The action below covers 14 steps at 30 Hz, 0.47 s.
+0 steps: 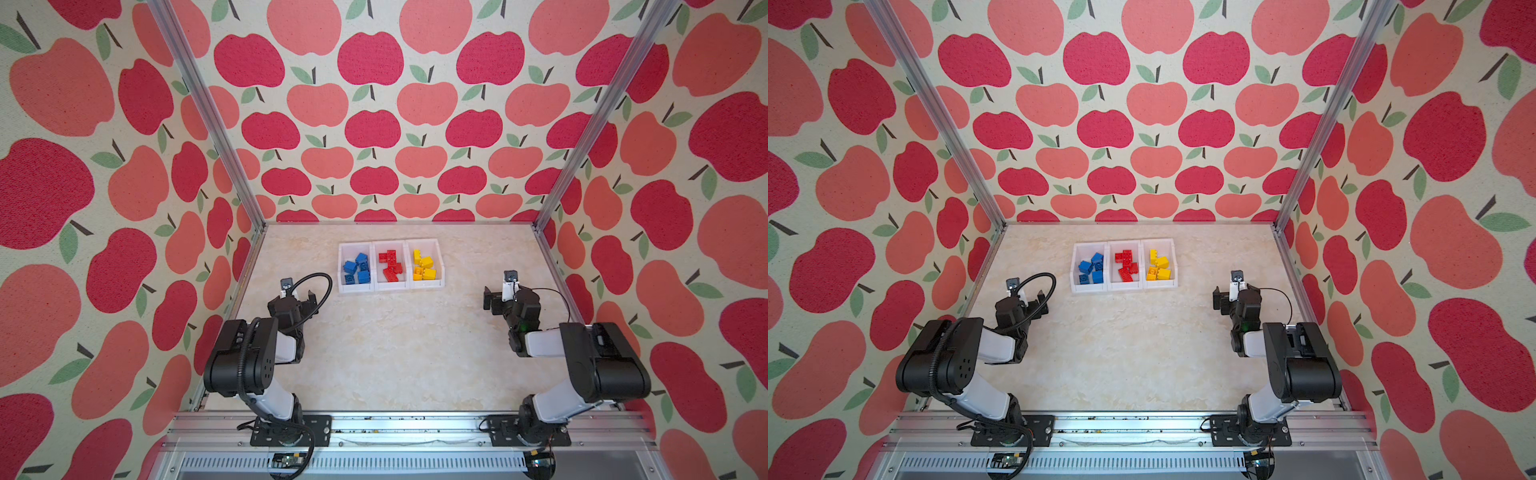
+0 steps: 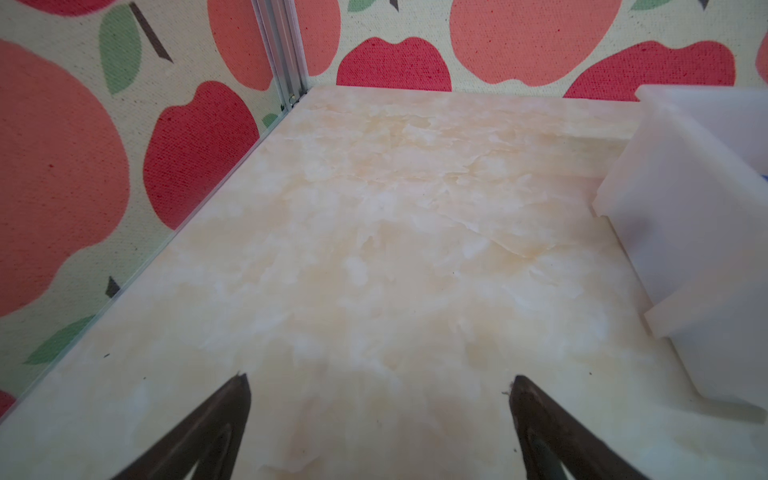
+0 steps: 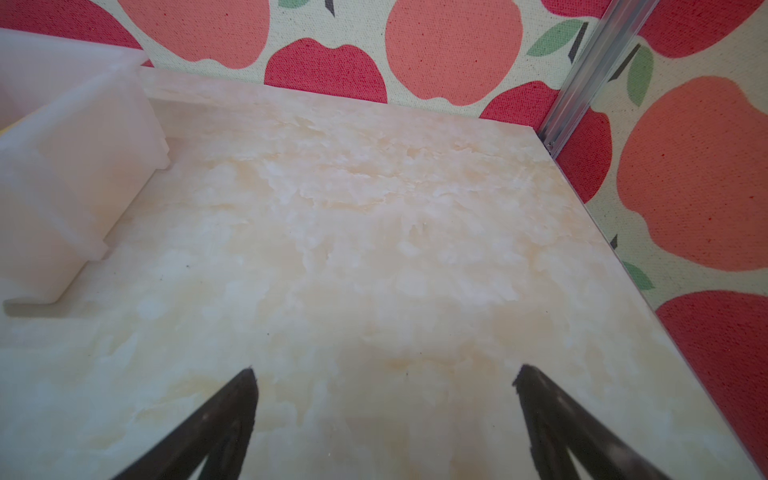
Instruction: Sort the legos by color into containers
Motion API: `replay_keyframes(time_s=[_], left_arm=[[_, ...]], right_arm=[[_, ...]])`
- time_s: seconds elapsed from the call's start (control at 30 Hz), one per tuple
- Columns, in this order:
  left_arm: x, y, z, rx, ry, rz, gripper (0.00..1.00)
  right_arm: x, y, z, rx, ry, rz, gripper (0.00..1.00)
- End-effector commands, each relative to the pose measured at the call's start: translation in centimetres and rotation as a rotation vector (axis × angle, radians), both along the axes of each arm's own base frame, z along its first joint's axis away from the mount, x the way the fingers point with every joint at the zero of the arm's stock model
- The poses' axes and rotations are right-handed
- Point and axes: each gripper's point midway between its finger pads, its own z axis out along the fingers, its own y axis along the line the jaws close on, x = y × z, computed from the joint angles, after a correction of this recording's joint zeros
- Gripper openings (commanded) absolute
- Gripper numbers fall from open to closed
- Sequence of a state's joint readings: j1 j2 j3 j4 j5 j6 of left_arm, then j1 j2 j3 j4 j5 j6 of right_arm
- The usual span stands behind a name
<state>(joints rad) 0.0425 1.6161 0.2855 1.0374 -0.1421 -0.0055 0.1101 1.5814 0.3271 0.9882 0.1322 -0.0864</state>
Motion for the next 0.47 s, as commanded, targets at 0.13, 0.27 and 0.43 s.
replay_keyframes(time_s=[0.13, 0.27, 0.43], left_arm=[[0.69, 0.41, 2.21, 0.014, -0.097, 0.014, 0.99], [0.74, 0.47, 2.24, 0.014, -0.097, 0.017, 0.99], [0.68, 0.57, 2.16, 0.015, -0.093, 0.023, 0.99]], right_arm=[[0.35, -0.85, 1.81, -0.040, -0.102, -0.071, 0.99], [0.52, -0.95, 1.74, -0.043, -0.094, -0.080, 0.99], [0.48, -0.89, 1.77, -0.039, -0.095, -0.075, 0.99]])
